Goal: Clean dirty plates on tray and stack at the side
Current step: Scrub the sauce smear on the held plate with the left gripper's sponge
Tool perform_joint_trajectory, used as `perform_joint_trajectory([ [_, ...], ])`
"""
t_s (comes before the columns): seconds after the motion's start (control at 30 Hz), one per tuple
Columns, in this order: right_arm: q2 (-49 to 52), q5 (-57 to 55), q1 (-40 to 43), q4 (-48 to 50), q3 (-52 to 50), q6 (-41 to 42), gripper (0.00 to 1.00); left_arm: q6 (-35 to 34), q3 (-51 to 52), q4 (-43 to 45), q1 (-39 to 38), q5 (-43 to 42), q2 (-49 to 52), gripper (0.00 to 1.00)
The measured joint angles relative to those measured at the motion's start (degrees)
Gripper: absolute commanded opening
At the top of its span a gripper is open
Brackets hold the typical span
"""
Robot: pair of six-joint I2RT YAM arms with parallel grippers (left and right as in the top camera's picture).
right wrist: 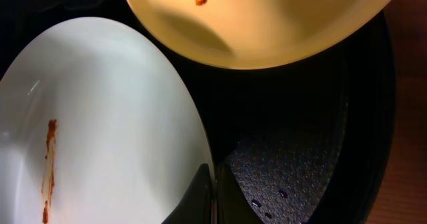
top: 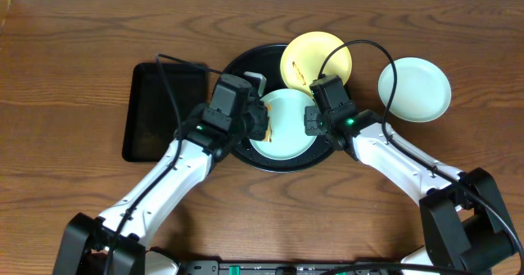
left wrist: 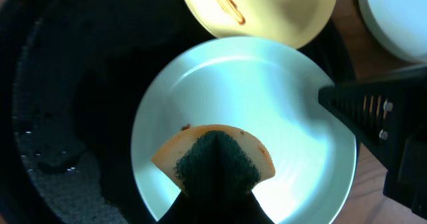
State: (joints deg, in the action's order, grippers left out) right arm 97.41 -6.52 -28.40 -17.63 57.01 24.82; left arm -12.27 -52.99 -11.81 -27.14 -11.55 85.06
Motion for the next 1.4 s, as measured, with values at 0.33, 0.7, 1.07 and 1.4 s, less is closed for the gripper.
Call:
perform_joint_trajectory([
  [0.33, 0.0, -0.37, 0.0, 0.07, 0.0, 0.39, 0.01, -4.31, 0.04, 1.99, -3.56, 4.68, 4.83, 0.07],
  [0.7, 0.0, -0.55, 0.0, 0.07, 0.0, 0.42, 0.01, -6.03, 4.81, 11.37, -5.55, 7.48, 5.97, 0.07],
  [1.07, 0.0, -0.57, 0.0, 0.09, 0.0, 0.44, 0.01, -6.21, 6.69, 17.03, -5.55, 7.5, 9.07, 0.07],
  [1.4, 0.0, -0.57, 0.0, -0.02, 0.0, 0.42, 0.01, -7.13, 6.69, 18.25, -5.55, 7.45, 13.2, 0.07],
])
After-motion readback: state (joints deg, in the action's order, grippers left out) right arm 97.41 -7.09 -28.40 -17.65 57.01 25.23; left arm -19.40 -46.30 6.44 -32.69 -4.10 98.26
